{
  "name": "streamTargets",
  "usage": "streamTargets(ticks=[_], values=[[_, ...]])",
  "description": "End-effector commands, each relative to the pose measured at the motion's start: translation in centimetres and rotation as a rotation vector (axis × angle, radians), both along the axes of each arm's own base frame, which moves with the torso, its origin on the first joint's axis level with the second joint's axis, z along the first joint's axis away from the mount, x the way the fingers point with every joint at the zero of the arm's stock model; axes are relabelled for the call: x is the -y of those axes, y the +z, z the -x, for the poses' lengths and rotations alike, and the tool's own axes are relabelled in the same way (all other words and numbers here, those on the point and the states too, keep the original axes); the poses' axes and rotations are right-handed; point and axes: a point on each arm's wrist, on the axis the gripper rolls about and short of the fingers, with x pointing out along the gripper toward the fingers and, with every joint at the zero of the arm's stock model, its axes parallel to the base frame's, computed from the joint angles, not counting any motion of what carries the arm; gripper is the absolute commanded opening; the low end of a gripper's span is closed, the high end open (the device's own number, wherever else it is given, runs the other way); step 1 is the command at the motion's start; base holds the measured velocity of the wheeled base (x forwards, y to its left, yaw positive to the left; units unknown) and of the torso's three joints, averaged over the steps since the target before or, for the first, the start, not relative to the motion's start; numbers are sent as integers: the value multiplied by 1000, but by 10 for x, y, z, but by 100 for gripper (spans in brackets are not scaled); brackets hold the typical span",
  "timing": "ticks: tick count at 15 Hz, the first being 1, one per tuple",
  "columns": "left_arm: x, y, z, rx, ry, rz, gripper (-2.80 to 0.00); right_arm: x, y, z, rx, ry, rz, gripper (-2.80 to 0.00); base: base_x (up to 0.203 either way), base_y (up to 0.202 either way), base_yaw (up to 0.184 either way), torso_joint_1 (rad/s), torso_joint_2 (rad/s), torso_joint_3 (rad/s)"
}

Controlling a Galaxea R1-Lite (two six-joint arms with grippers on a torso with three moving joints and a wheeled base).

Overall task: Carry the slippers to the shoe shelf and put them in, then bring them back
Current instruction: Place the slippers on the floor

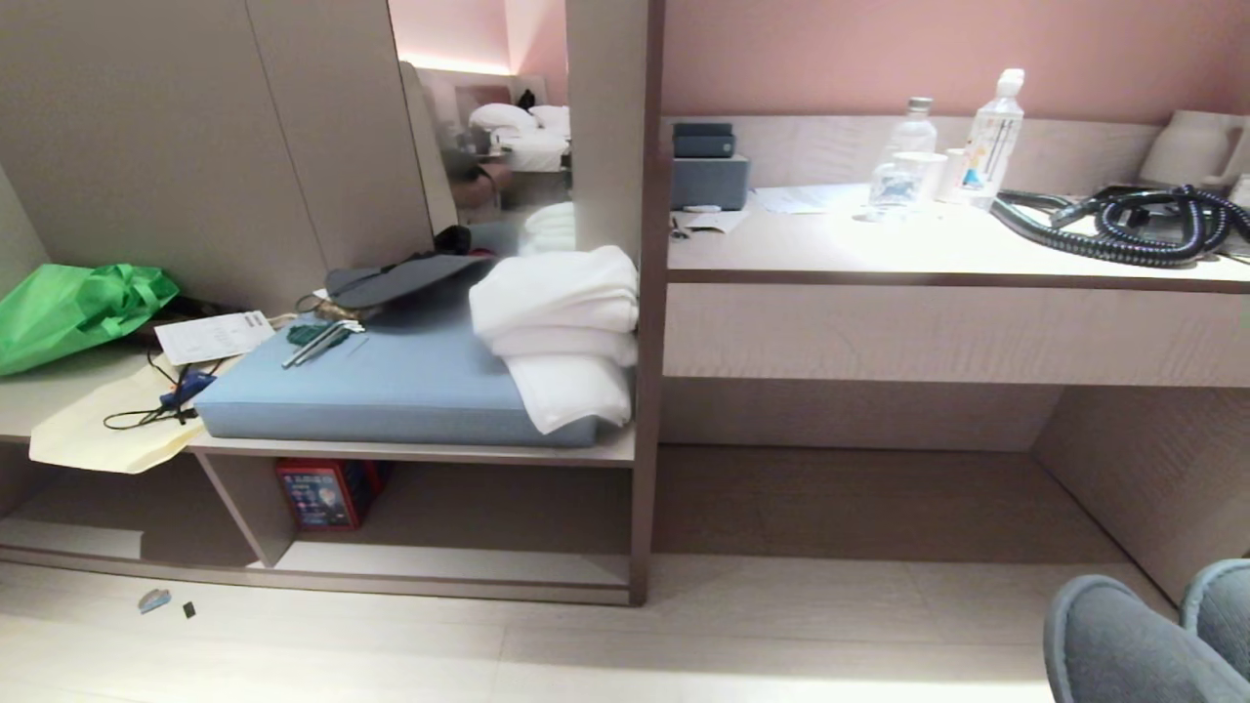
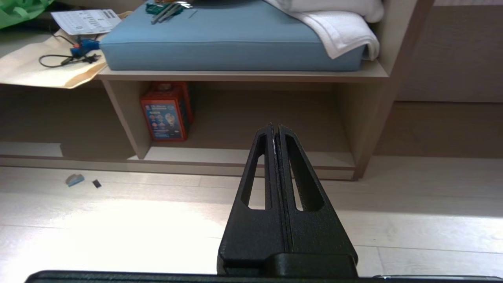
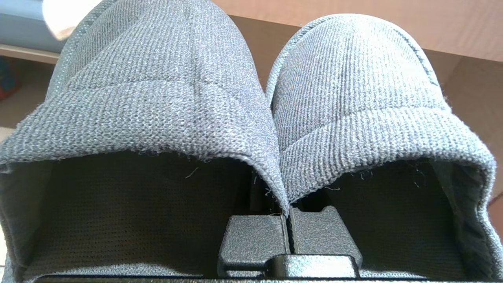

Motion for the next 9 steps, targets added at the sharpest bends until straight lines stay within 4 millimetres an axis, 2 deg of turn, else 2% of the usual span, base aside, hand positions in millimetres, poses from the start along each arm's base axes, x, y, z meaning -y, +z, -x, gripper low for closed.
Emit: streamTargets(ticks=[1,9], values=[[0,0,0,-1,0,0,-280,0,0,0,-1,0,1,-280,0,-193,3,2,-2,6],[0,0,0,-1,0,0,-280,0,0,0,-1,0,1,-280,0,-195,4,3,3,0]])
